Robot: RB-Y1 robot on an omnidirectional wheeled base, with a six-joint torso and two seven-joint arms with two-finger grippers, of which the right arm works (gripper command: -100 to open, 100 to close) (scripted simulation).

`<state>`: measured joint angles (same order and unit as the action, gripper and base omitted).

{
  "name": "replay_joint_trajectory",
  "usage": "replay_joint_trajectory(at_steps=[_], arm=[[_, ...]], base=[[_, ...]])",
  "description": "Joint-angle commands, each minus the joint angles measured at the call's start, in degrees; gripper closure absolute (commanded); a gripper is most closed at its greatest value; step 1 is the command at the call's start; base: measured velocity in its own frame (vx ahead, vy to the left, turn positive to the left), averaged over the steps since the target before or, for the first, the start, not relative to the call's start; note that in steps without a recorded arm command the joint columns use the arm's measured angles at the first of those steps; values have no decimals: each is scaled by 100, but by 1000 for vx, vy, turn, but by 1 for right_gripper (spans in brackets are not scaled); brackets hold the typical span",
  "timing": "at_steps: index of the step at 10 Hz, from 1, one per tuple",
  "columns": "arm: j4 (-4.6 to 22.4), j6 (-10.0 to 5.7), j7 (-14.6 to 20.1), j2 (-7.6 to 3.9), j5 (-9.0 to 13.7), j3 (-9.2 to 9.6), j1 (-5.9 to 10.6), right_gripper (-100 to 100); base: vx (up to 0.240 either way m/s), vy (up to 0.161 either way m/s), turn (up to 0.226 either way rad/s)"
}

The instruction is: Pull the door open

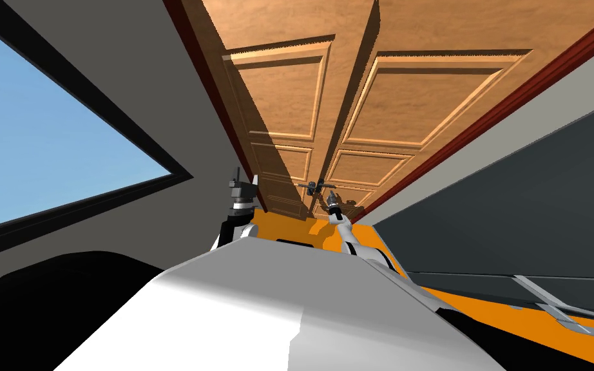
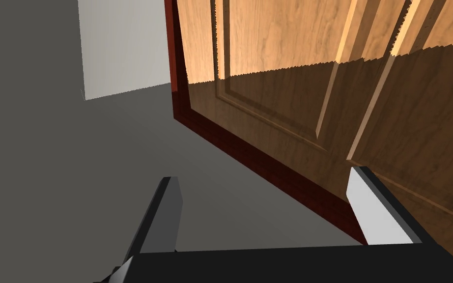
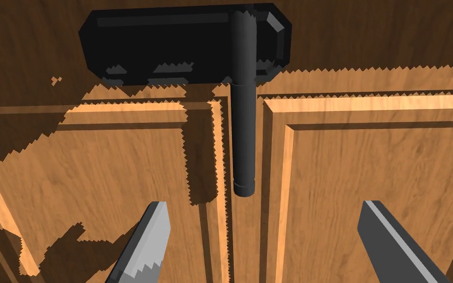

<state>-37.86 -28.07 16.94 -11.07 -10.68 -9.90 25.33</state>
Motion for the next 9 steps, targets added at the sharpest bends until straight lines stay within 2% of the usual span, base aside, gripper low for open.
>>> replay_joint_trajectory(at_steps=[1, 2, 3, 4, 5, 6, 7, 8, 9], arm=[[25, -12, 22, -80, 17, -36, -39, -100], [25, -12, 22, -80, 17, -36, -39, -100], [88, -50, 84, -263, 57, -108, -118, -100], [107, -63, 104, -316, 68, -128, -141, -100], [107, -63, 104, -316, 68, -128, -141, -100], [172, -110, 175, -495, 108, -190, -211, -100], [218, -146, 228, -618, 135, -231, -257, -100], [159, -146, 228, -618, 135, -231, -257, -100], [218, -146, 228, -618, 135, -231, -257, -100]], base=[[9, -17, -16], [1, -24, -33], [9, -20, 31], [20, -16, 1], [16, -7, 2], [48, 10, 58], [84, 26, 78], [72, 22, 9], [34, 10, -6]])
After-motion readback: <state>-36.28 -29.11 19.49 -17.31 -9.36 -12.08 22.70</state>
